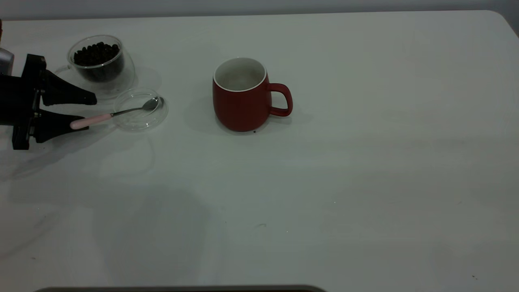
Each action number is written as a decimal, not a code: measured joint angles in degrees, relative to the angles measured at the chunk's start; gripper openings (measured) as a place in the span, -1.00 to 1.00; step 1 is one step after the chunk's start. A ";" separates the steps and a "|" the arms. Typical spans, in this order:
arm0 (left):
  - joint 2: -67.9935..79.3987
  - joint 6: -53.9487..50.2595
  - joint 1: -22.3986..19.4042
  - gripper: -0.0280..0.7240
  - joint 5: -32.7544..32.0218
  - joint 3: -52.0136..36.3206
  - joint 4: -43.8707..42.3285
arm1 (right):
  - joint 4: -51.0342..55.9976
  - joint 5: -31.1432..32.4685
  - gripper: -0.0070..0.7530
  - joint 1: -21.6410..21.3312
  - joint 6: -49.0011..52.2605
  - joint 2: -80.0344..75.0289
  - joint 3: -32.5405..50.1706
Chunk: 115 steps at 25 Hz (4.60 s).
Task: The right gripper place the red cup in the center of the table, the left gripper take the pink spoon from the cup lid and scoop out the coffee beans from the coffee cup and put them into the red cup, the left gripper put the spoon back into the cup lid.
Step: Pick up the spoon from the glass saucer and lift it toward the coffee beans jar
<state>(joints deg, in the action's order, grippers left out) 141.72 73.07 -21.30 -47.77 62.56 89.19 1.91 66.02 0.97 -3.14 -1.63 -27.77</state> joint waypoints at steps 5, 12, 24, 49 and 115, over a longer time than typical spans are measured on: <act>0.00 -2.08 0.58 0.49 0.36 0.00 -0.98 | 0.00 0.00 0.57 0.00 0.00 0.00 0.00; 0.00 -3.55 1.14 0.49 2.09 0.00 -1.26 | 0.00 0.00 0.57 0.00 0.00 0.00 0.00; 0.00 -5.20 2.20 0.49 0.86 -0.35 -2.20 | 0.00 0.00 0.57 0.00 0.00 0.00 0.00; 0.00 -1.07 2.26 0.39 1.97 -0.35 4.35 | 0.00 0.05 0.57 0.00 0.00 0.00 0.00; 0.00 -8.84 -2.30 0.74 -1.93 6.95 -10.69 | 0.00 0.05 0.57 0.00 0.00 0.00 0.00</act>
<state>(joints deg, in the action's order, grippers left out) 141.72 64.22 -23.61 -49.70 69.50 78.50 1.91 66.06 0.97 -3.14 -1.63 -27.77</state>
